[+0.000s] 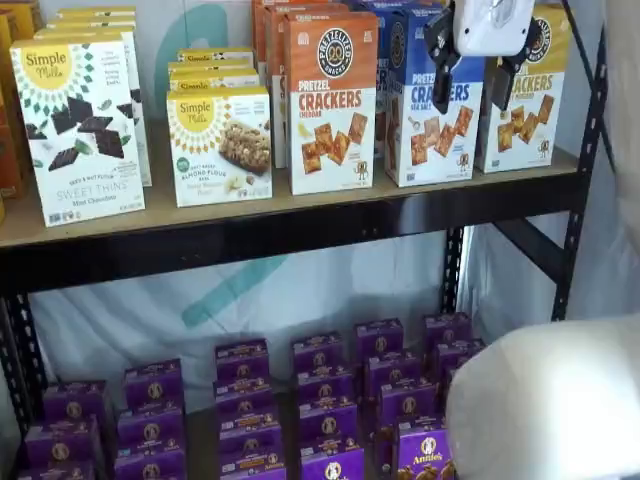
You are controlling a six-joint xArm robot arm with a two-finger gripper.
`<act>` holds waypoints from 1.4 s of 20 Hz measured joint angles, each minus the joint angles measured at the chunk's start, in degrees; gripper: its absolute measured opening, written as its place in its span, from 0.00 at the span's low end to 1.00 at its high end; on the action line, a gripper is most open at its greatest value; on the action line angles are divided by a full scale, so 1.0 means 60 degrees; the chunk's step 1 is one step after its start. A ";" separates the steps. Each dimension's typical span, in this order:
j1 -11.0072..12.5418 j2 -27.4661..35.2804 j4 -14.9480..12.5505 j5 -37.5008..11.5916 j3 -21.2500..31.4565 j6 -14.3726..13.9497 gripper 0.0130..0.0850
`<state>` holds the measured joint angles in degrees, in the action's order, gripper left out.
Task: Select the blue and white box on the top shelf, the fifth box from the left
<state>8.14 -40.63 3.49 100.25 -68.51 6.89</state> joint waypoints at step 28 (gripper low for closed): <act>0.0702 0.0855 0.0048 -0.0520 -0.0458 0.0713 1.00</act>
<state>12.35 -35.50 3.78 97.13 -71.26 11.17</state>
